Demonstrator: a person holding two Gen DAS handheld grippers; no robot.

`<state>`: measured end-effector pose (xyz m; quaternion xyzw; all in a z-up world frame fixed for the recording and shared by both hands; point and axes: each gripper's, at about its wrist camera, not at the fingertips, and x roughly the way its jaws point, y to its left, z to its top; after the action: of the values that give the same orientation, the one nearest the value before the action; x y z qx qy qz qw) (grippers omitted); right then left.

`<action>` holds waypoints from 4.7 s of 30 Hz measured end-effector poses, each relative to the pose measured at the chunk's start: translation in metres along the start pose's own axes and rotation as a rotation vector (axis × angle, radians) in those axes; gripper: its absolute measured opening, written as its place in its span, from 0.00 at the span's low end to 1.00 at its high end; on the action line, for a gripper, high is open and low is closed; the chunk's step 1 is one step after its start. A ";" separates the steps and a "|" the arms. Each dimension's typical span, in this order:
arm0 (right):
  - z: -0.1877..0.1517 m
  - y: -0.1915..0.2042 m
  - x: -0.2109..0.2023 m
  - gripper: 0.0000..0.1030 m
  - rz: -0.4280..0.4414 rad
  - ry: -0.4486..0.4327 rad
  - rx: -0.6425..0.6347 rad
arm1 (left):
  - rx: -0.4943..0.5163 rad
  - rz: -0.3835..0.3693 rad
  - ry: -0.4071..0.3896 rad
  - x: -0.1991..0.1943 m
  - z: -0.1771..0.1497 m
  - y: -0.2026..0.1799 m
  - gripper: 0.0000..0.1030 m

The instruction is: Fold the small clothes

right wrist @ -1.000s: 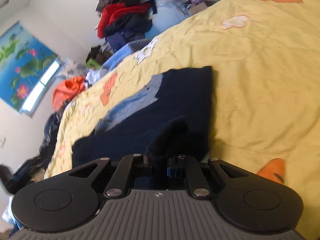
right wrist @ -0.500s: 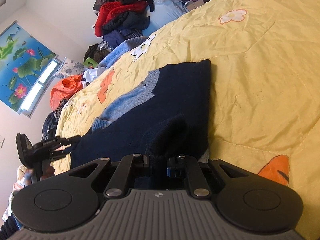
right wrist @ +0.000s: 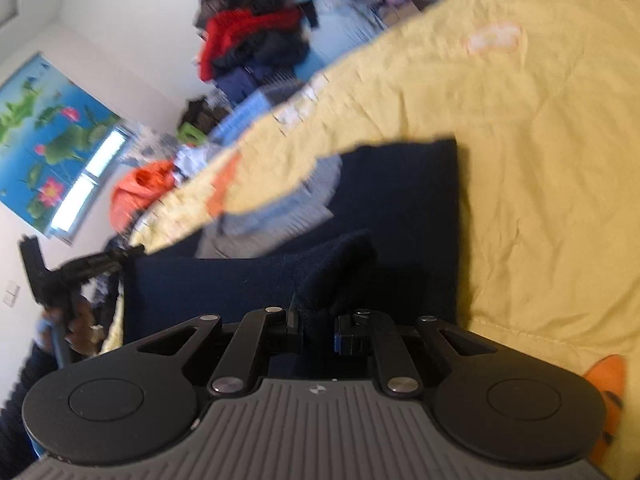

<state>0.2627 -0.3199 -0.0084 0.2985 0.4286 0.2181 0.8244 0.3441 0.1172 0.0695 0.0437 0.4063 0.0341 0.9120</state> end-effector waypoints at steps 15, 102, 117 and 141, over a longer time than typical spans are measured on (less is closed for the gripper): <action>0.010 -0.003 0.011 0.39 0.032 -0.046 0.048 | -0.192 -0.127 0.076 0.013 -0.070 0.010 0.05; -0.076 0.027 -0.052 0.11 -0.402 -0.060 -0.523 | 0.145 -0.008 -0.096 -0.071 -0.167 -0.035 0.04; -0.102 -0.011 -0.127 0.80 -0.139 -0.087 -0.059 | -0.345 -0.361 0.003 -0.133 -0.218 0.059 0.81; -0.170 -0.034 -0.180 0.07 -0.165 -0.043 0.109 | -0.172 -0.231 0.099 -0.158 -0.257 0.037 0.05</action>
<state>0.0274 -0.4036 -0.0047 0.3112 0.4451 0.1190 0.8312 0.0466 0.1521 0.0192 -0.0833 0.4487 -0.0344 0.8891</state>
